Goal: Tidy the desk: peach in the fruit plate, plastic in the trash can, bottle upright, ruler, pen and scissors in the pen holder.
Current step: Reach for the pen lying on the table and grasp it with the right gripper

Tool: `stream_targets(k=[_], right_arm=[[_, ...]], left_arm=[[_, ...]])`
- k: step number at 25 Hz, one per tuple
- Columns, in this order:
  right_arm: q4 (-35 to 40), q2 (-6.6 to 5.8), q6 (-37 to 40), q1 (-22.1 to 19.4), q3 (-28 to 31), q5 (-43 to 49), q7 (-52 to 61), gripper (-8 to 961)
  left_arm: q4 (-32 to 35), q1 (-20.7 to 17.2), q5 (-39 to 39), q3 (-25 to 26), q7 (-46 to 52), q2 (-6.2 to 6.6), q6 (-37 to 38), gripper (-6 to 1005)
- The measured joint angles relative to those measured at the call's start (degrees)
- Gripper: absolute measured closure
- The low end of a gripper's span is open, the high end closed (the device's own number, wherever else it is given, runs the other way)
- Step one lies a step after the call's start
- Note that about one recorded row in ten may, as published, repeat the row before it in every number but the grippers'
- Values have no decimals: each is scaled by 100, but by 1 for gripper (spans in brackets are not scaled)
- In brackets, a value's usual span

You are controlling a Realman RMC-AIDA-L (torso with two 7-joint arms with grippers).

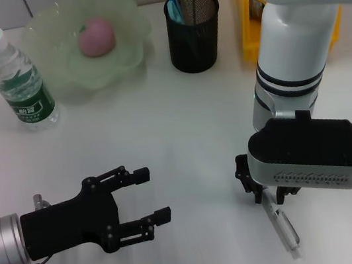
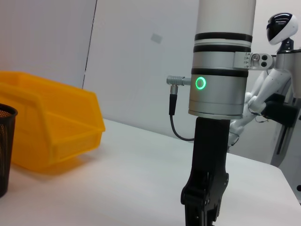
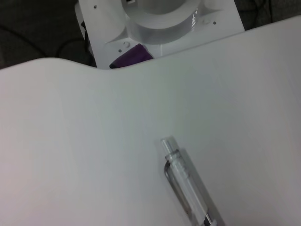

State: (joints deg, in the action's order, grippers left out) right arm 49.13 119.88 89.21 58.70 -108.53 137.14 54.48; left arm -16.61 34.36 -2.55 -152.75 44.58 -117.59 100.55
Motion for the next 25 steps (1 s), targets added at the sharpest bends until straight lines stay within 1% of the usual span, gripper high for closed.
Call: stream_targets(k=[25], right_arm=[[-134,0,-18,32,-74,-136,-46,692]], left_arm=[[-20,0,-9,0,-11,-6,53,198]])
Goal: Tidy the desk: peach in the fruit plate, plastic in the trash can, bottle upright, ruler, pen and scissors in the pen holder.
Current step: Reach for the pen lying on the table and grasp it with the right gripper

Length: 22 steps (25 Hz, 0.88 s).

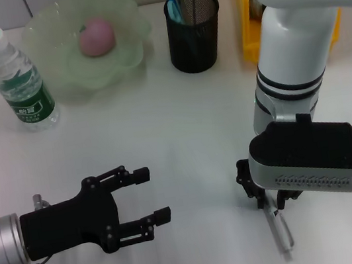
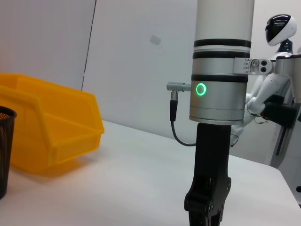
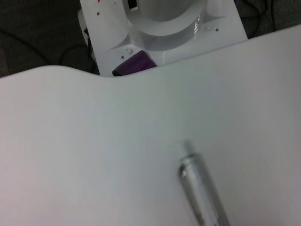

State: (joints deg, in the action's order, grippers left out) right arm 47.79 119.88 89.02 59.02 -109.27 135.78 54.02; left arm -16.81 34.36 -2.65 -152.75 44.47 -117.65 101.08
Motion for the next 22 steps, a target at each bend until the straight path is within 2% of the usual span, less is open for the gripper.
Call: stream_targets(k=[10,22], right_arm=[[2,0,-22,5,-9,0,37,738],[-16,0,-69,8,-94,12,130,740]], left_arm=[[2,0,0,0,0,-4,3,198],[7,0,0,0,0,-4,37,198]])
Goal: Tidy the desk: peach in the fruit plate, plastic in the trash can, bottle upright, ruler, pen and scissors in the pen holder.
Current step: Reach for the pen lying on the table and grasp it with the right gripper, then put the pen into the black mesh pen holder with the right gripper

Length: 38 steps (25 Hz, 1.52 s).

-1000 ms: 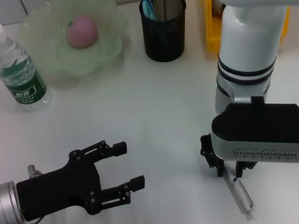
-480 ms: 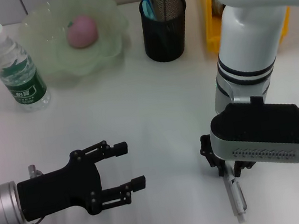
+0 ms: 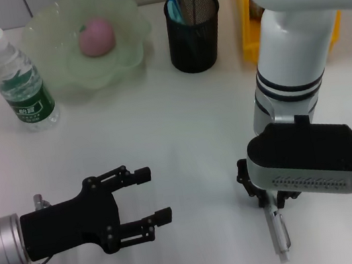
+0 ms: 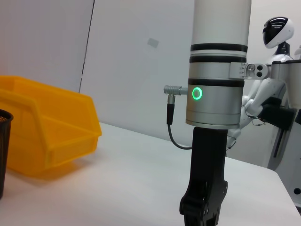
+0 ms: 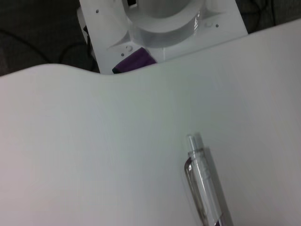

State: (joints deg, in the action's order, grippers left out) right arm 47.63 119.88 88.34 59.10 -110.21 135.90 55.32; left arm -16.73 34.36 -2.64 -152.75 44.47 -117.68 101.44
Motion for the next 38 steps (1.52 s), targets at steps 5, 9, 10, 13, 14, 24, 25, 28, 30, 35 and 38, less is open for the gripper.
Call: stream_targets(k=[5,9,10,13,14,24,25,28,30,35,38], right_arm=[[12,0,-122,-4,-136,18,118,740],[41,0,-124,-24,-141,33,175,741],[44,0,-123,-24,-141,34,189,741],[52,1,-123,-27,-141,50,208,742],[52,1,-123,-27,-141,50,208,742],[191,0,-57,-68,-51,225,377,830],[233,0,-9,-70,-21,249,430,830],[406,-15,315,-93,491,363,532,830],[443,-21,387,-102,660,413,552,830],[628,-52,611,-159,1649,562,788,831],[760,-56,705,-271,2301,610,824,831]], left_arm=[[-12,0,0,0,0,0,22,198],[-13,0,0,0,0,0,26,198],[-13,0,0,0,0,0,26,198],[-31,0,0,0,0,0,45,198],[-31,0,0,0,0,0,45,198],[-41,-6,-68,0,0,10,130,199],[-41,-6,-68,0,0,10,130,199],[-41,-14,-86,0,0,19,131,199],[-41,-20,-96,0,0,21,131,199],[-40,-69,-147,0,0,43,205,199],[-40,-97,-199,0,-3,58,249,199]])
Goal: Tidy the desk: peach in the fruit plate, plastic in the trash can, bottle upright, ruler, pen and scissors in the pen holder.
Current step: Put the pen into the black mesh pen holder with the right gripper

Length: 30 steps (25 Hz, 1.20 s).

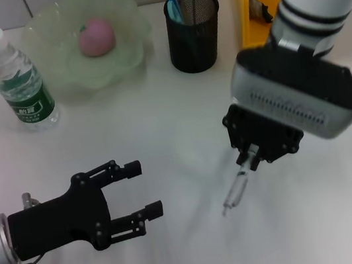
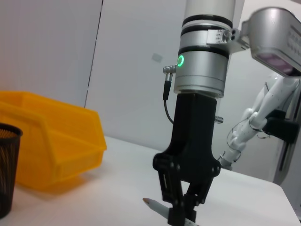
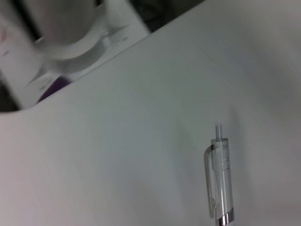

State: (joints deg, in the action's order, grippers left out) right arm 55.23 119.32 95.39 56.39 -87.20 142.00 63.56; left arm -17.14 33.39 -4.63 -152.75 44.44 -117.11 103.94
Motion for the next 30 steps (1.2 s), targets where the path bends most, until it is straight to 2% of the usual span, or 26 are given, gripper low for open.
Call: stream_targets(k=[7,8,11,13,14,15,16,19,21,23,27,28,30], right_arm=[[161,-11,47,-295,949,12,52,830],[291,-15,110,-421,1307,8,66,830],[399,-15,197,-512,1663,-10,78,830],[479,-15,413,-615,2386,-117,143,830],[479,-15,413,-615,2386,-117,143,830],[482,-15,527,-695,2778,-298,202,830],[482,-15,527,-695,2778,-298,202,830],[498,-25,610,-929,3351,-897,397,830],[520,-27,618,-993,3470,-1045,465,831],[572,-31,636,-1274,3792,-1629,636,831],[482,-32,594,-1571,3987,-2297,689,831],[312,-32,492,-1759,4036,-2775,776,831],[227,-32,440,-1815,4043,-2939,827,831]], left_arm=[[-38,-69,-251,0,-157,49,211,198],[-51,-79,-299,0,-210,49,227,198],[-53,-87,-371,0,-233,49,239,198],[-44,-96,-472,0,-234,49,250,198],[-44,-96,-472,0,-234,49,250,198],[-19,-103,-575,0,-236,48,260,198],[-19,-103,-575,0,-236,48,260,198],[1,-100,-737,0,-301,48,286,198],[4,-101,-846,0,-400,43,329,198],[19,-160,-1100,0,-574,24,414,198],[79,-241,-1270,0,-851,-3,438,198],[96,-262,-1294,0,-958,-19,431,198],[104,-264,-1298,0,-965,-23,420,198]])
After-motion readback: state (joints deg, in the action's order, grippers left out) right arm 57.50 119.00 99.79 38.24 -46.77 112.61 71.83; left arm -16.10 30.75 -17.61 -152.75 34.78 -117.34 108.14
